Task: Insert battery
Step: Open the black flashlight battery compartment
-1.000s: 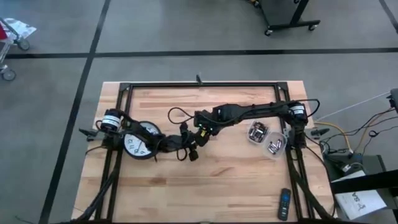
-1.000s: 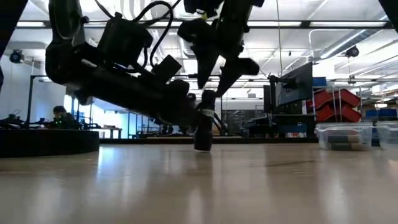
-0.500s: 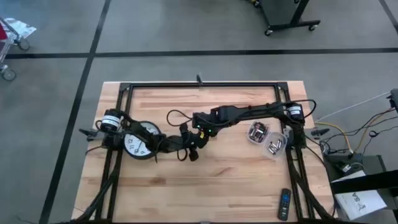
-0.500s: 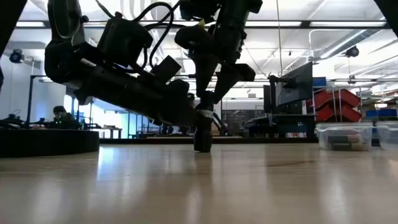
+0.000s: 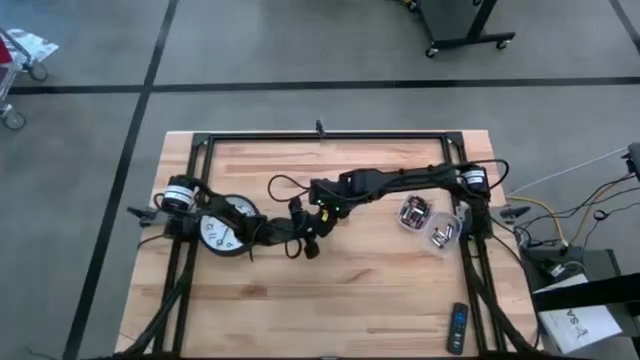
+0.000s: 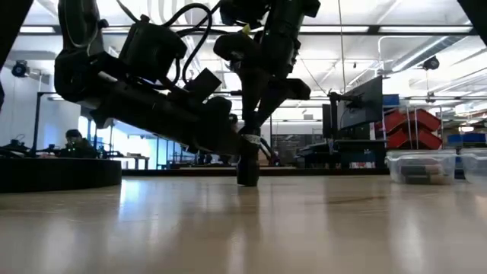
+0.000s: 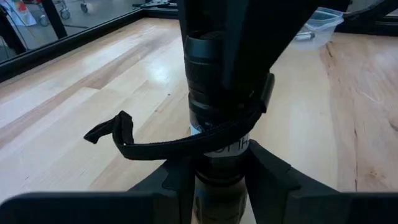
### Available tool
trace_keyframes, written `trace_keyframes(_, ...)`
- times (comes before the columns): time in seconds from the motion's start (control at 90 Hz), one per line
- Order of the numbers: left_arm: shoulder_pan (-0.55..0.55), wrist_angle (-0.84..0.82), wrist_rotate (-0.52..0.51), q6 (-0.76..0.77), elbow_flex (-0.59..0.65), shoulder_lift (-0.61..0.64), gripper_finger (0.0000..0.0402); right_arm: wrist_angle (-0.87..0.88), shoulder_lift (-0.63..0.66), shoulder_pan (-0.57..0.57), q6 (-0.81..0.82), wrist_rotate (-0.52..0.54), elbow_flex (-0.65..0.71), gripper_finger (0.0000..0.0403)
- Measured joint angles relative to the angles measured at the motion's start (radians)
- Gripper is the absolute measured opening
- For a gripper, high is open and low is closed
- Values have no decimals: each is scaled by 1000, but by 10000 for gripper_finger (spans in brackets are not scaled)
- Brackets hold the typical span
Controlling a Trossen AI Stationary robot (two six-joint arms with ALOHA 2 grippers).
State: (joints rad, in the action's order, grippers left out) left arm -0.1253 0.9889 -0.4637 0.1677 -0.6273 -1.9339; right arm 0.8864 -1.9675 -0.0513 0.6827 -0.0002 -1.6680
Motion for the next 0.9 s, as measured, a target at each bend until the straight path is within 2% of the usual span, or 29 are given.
trace_keyframes(0.3,-6,-2,1,-9,2,0,94,-3,-8,-2,-115,-4,-1,101)
trace_keyframes(0.578,-8,-6,48,-37,5,3,94,-1,-21,-1,-271,-12,-3,103)
trace_keyframes(0.9,-8,-22,144,-51,12,28,94,10,-10,1,-533,-33,0,94)
